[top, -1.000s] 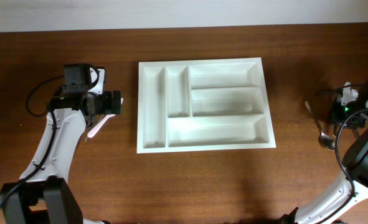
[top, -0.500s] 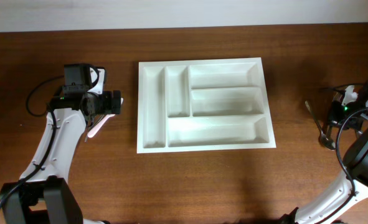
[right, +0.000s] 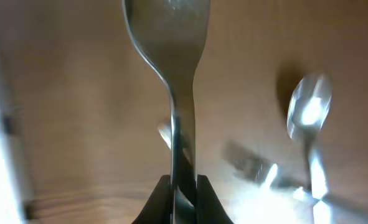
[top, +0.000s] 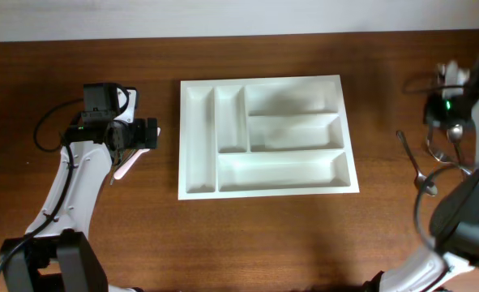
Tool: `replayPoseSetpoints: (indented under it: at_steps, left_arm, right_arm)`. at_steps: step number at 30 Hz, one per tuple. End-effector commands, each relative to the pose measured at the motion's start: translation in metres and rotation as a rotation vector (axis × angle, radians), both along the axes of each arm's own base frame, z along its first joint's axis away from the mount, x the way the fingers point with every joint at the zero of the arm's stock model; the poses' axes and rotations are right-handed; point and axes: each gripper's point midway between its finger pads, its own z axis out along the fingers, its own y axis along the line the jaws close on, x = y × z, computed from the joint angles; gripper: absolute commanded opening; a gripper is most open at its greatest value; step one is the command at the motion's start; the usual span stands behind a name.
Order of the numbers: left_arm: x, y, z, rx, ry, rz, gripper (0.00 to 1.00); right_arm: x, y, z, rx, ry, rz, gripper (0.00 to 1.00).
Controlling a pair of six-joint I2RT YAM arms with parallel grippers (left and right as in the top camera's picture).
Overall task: Pack container
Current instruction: 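Carry the fork into the tray's upper compartment and release it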
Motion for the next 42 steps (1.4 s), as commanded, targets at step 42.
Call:
replayPoseSetpoints:
  at_steps: [42]
  left_arm:
    - [0.006,-0.005,0.003,-0.002,-0.011,-0.022,0.99]
  right_arm:
    - [0.107,0.3,-0.065,-0.141,-0.309,1.328,0.36]
